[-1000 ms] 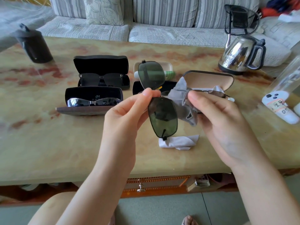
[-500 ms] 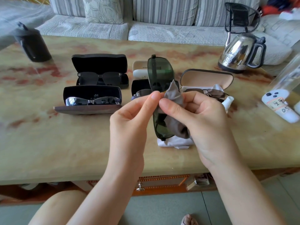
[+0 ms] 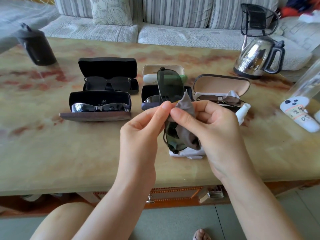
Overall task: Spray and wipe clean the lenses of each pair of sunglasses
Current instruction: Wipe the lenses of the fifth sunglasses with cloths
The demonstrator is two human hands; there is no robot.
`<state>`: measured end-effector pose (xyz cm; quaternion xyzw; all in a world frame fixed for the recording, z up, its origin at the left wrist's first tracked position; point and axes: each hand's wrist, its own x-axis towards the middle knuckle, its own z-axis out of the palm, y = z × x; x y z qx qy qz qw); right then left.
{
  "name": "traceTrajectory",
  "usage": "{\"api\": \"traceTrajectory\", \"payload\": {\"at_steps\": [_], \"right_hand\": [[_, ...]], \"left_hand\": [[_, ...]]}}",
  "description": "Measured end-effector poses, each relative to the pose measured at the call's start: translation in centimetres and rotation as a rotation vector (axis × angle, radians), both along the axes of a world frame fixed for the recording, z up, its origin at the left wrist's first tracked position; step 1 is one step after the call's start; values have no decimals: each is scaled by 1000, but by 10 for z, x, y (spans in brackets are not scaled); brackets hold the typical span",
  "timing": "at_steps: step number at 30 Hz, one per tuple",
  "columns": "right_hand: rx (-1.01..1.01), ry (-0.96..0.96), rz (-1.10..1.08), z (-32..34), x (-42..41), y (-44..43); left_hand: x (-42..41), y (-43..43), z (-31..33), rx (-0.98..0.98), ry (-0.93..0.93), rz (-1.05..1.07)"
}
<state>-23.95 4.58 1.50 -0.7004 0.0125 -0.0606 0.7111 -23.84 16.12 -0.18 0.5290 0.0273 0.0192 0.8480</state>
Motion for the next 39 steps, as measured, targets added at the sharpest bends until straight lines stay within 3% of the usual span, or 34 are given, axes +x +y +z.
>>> {"api": "traceTrajectory", "payload": {"at_steps": [8,14,20,28,35,39], "right_hand": [[69,-7,79,2,0,-5],[80,33,-15,-6,3,-1],[114,21,129,-5,5,-9],[158,11,3,-7,4,-4],[162,51,148,-7,2,-10],[151,20,54,-9,4,-10]], "left_hand": [[1,1,-1,34,6,5],[0,-3,-1,14,32,8],[1,2,-2,64,47,2],[-1,-5,-1,9,56,0],[0,-1,-2,71,55,10],[-1,-4,-2,64,40,-4]]}}
